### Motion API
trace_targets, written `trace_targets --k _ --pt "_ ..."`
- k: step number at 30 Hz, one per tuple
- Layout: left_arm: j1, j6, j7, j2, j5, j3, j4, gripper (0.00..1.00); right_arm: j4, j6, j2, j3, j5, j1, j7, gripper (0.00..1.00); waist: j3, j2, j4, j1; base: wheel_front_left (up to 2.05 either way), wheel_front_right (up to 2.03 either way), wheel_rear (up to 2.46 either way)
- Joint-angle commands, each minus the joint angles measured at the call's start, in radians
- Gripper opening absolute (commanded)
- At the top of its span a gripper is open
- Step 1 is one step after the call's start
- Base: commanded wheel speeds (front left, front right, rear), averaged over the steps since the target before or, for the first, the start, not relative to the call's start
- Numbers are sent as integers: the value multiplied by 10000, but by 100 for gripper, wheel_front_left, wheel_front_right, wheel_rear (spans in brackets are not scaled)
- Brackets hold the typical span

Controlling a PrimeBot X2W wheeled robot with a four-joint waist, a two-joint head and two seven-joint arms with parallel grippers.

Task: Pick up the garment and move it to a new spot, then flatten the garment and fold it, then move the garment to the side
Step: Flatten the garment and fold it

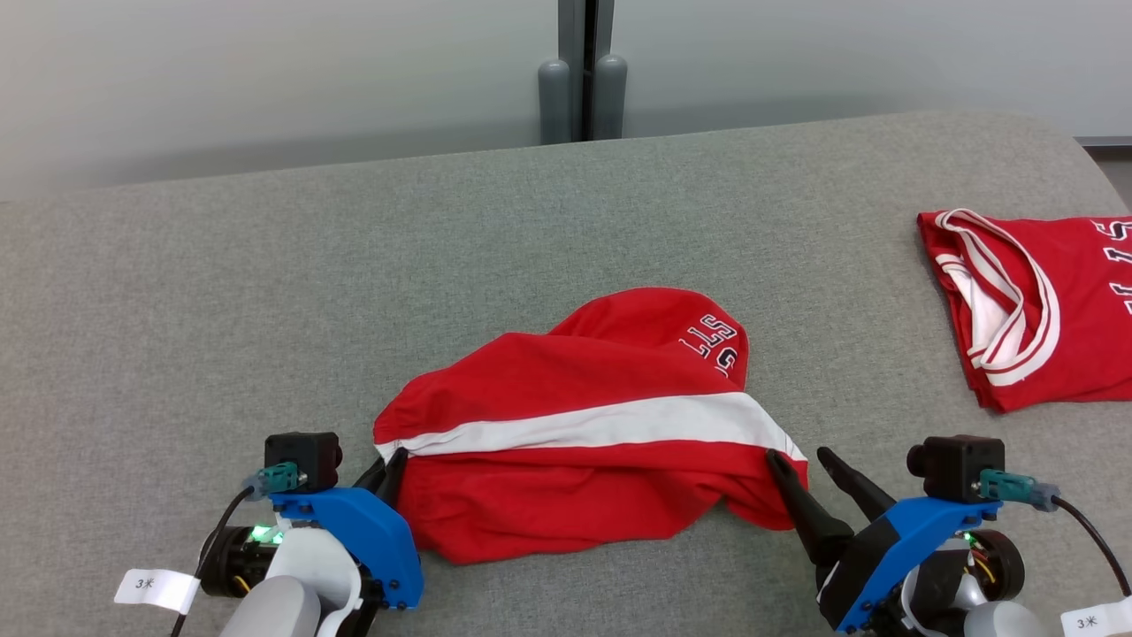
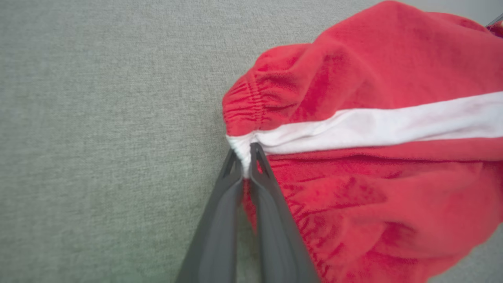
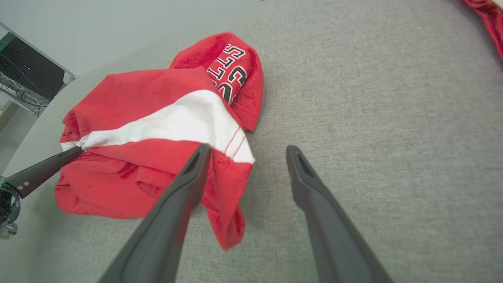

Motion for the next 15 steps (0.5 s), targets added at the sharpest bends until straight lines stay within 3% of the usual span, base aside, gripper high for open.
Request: trace_targets --k 1,7,8,9,10,11,15 --pt "67 16 23 63 -30 -20 -74 0 24 6 -11 0 31 61 36 100 8 0 5 0 0 0 0" --pt "-22 51 39 85 -49 -77 -257 0 529 6 -10 246 245 -364 67 100 141 0 17 0 0 0 0" --pt "-47 53 42 91 -52 -86 -279 0 660 6 -9 306 277 -416 53 80 161 0 18 0 0 0 0" --pt "-71 42 40 93 -62 -96 -299 0 768 6 -10 346 305 -502 12 40 180 0 23 0 0 0 0" --pt "-96 37 12 90 -71 -102 -319 0 842 6 -12 387 336 -639 -56 14 192 0 31 0 0 0 0" --pt "-114 33 -1 91 -77 -109 -328 0 909 6 -10 422 318 -742 -105 0 193 0 38 0 0 0 0" --pt "-207 -5 -284 87 -120 -51 -488 0 869 6 -13 400 278 -1042 -657 0 152 0 46 0 0 0 0"
